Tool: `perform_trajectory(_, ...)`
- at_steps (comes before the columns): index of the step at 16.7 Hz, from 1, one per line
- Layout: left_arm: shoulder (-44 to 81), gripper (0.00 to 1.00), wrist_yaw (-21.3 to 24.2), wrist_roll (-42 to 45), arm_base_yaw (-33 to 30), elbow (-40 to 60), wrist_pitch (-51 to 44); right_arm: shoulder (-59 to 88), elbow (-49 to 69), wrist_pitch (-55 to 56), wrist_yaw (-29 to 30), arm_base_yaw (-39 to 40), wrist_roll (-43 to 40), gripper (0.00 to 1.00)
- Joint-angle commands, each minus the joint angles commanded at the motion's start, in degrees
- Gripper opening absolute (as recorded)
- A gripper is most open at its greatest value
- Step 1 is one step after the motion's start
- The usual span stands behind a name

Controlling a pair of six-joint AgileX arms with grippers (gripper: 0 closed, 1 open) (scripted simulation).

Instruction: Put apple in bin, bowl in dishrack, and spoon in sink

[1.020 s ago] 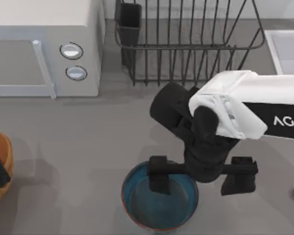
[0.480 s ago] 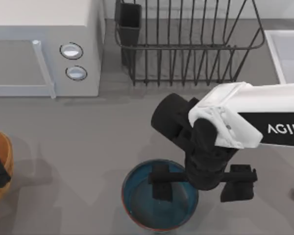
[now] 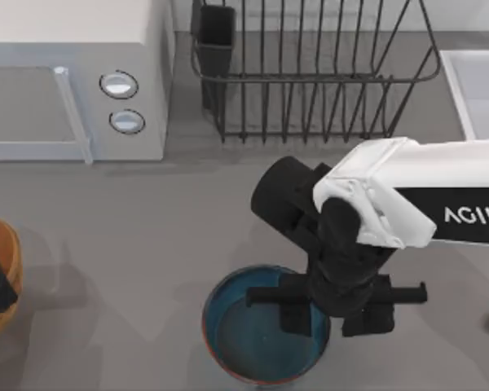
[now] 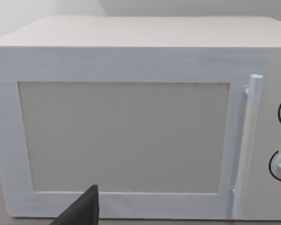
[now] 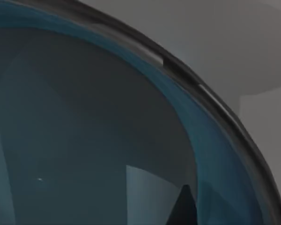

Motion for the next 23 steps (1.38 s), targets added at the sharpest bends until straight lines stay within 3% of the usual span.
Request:
perform_trajectory(3,0.00,1.00,0.00,0.00,0.00,0.00,0.00,0.00,0.00,0.00,0.00,0.00,0.00,0.02)
perform_trajectory(4,0.00,1.00,0.00,0.00,0.00,0.00,0.00,0.00,0.00,0.00,0.00,0.00,0.00,0.00)
perform_trajectory(14,0.00,1.00,0.00,0.00,0.00,0.00,0.00,-0.32,0.93,-1.01,0.03,0.02,0.01,0.00)
perform_trajectory(23,0.00,1.00,0.00,0.00,0.00,0.00,0.00,-6.21,14.88,-21.26,-0.01,-0.20,-0.22,0.00)
